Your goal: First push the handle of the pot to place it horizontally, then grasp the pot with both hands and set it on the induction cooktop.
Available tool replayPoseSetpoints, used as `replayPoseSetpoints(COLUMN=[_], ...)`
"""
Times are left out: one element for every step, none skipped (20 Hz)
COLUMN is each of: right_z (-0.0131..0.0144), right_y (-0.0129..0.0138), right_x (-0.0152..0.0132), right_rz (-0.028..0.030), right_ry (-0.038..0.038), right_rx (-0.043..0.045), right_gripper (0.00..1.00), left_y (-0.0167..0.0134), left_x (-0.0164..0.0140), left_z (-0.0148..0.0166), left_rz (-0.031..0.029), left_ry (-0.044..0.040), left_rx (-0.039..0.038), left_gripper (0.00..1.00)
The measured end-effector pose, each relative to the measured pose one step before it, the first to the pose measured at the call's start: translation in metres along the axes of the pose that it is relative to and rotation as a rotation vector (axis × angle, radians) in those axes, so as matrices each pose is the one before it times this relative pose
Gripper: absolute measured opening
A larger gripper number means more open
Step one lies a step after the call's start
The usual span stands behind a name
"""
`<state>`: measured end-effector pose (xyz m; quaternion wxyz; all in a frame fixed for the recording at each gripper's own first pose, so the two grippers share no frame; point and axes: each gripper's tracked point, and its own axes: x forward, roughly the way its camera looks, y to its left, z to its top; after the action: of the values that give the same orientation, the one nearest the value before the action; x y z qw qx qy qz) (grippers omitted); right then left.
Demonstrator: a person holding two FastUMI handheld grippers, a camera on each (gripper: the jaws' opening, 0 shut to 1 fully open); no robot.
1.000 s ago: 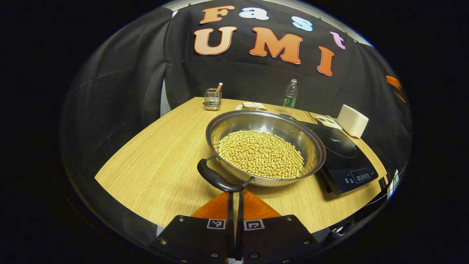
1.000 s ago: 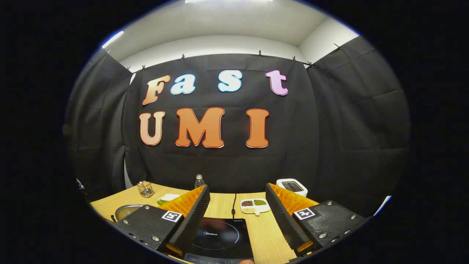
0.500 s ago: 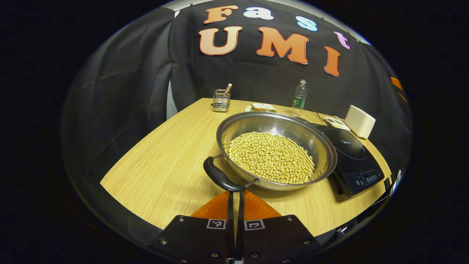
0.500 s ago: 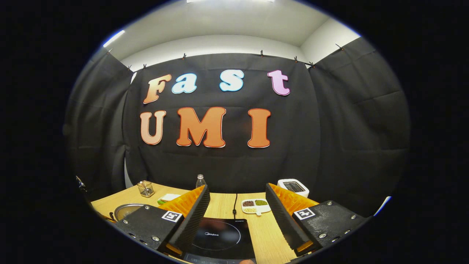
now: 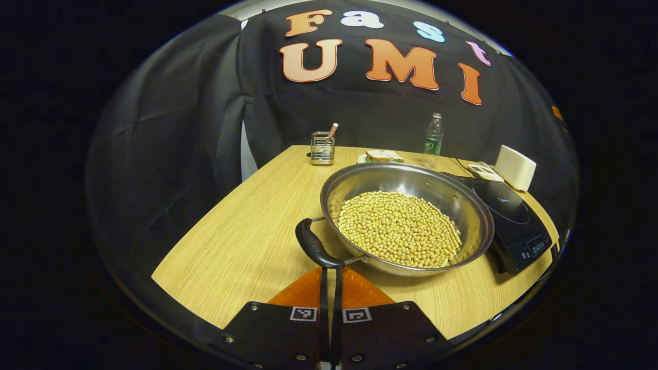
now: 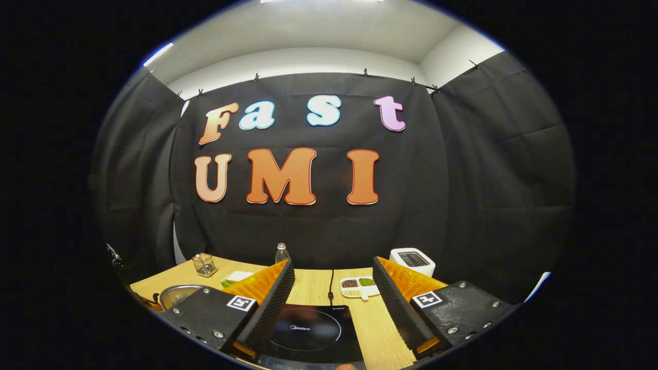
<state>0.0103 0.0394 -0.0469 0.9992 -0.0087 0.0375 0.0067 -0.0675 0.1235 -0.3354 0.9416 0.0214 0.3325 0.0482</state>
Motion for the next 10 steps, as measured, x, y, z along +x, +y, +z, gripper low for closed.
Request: replayPoseSetpoints(right_z=[0.00004,0.00020,-0.00028,-0.00088,0.00067,-0.00079,-0.00020,-0.00040,-0.00153,-0.00008], right_y=[0.00272,0.00144,0.00092,0.00071,0.00131,0.00133,0.00028,0.00042,0.00047,0.00160], right_x=[0.00035,-0.00056,-0.00007,-0.00014,0.00007,0.00075,-0.00075,0.00207,-0.00051,0.00075], right_rz=[0.00085,-0.00044,-0.00219,-0.00251,-0.00208,-0.00240,-0.00337,-0.00309,-0.00275,-0.00233], right_ry=[0.00026,-0.00074,-0.00069,-0.00001,0.00043,0.00074,0.00133,0.00118,0.00187,0.00313], right_rx=[-0.00341,-0.00425,-0.00318,-0.00067,0.00159,0.00165,0.00058,-0.00052,-0.00121,-0.00005], right_gripper=[1.00,1.00,0.95,1.00,0.95,1.00,0.95,0.95,1.00,1.00], left_y=[0.00245,0.00391,0.00383,0.00151,0.00219,0.00336,0.00256,0.00385,0.00190,0.00287], left_x=[0.00422,0.00399,0.00189,0.00326,0.00346,0.00447,0.00307,0.00395,0.00264,0.00232], left_z=[0.00174,0.00087,0.00288,0.00214,0.00145,0.00058,0.00278,0.00117,0.00140,0.00035], left_rz=[-0.00041,-0.00098,-0.00169,-0.00231,-0.00282,-0.00266,-0.00258,-0.00171,-0.00149,-0.00238], left_ry=[-0.00213,-0.00113,-0.00175,-0.00319,-0.00226,-0.00304,-0.00304,-0.00687,-0.00448,-0.00288], left_rx=[0.00157,-0.00208,-0.00451,-0.00443,-0.00418,-0.00332,-0.00410,-0.00513,-0.00223,-0.00006], left_gripper=[0.03,0.03,0.03,0.04,0.03,0.03,0.03,0.03,0.03,0.03])
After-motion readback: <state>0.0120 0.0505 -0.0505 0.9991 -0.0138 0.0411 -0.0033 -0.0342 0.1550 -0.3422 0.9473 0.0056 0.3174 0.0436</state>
